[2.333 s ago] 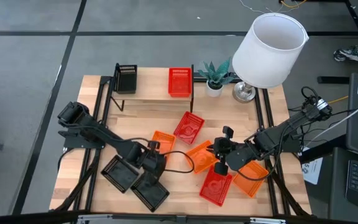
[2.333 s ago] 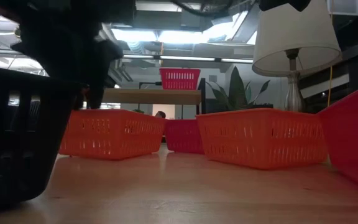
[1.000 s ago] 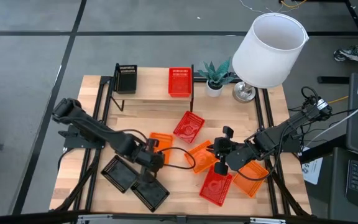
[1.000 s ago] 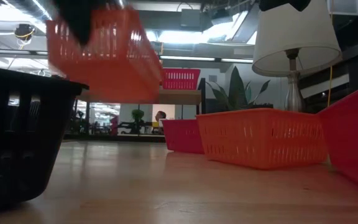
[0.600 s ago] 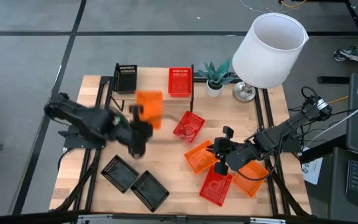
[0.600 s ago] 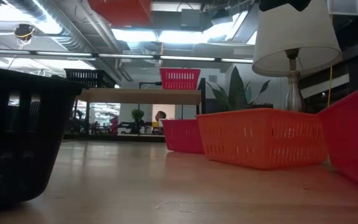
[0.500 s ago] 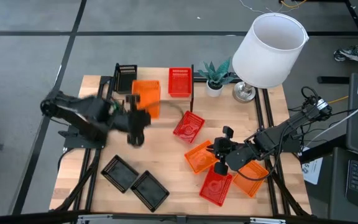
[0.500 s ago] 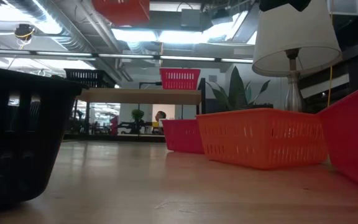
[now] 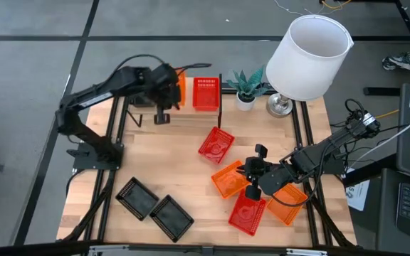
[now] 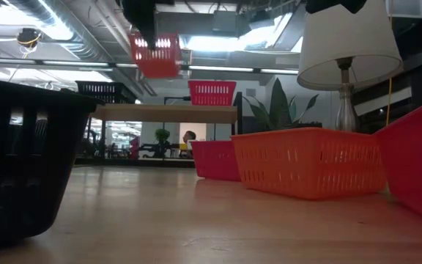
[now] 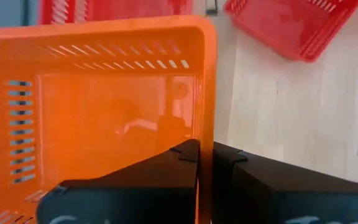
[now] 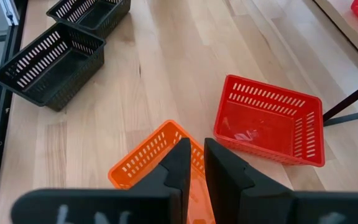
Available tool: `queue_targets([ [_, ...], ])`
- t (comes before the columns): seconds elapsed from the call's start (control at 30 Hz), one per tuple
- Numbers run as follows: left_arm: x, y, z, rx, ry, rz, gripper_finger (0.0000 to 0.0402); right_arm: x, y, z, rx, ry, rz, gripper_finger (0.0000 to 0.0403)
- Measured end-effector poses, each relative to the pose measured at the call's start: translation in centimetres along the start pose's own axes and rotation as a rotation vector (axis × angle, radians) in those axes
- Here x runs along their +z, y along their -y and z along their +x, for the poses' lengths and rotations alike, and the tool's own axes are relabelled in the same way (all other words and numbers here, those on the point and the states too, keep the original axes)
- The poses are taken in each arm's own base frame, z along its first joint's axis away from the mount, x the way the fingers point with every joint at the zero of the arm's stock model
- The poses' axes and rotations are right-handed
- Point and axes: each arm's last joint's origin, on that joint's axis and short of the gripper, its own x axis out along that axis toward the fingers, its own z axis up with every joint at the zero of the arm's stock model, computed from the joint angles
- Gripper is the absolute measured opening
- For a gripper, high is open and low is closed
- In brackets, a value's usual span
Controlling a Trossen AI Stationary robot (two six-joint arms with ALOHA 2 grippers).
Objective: Stack baskets on shelf by color
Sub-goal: Put the left orange bin on the shelf
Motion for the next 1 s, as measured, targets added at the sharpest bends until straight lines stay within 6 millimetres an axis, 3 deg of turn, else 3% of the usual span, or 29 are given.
queue_targets([
  [0.17,-0.5,-1.7,3.1,-0.010,-0.101,-0.003,0.0000,0.0,0.0,0.0,0.000,0.000,0.000,0.0045],
  [0.3,-1.4,-2.0,4.6,-0.077,-0.109,-0.011,0.0000,0.0,0.0,0.0,0.000,0.000,0.000,0.0045],
  [0.57,-2.5,-2.2,7.3,-0.052,-0.077,0.013,0.0000,0.0,0.0,0.0,0.000,0.000,0.000,0.0045],
  [1.0,-2.0,-1.0,7.7,-0.056,-0.065,0.003,0.0009,0.0,0.0,0.0,0.000,0.000,0.001,0.0045],
])
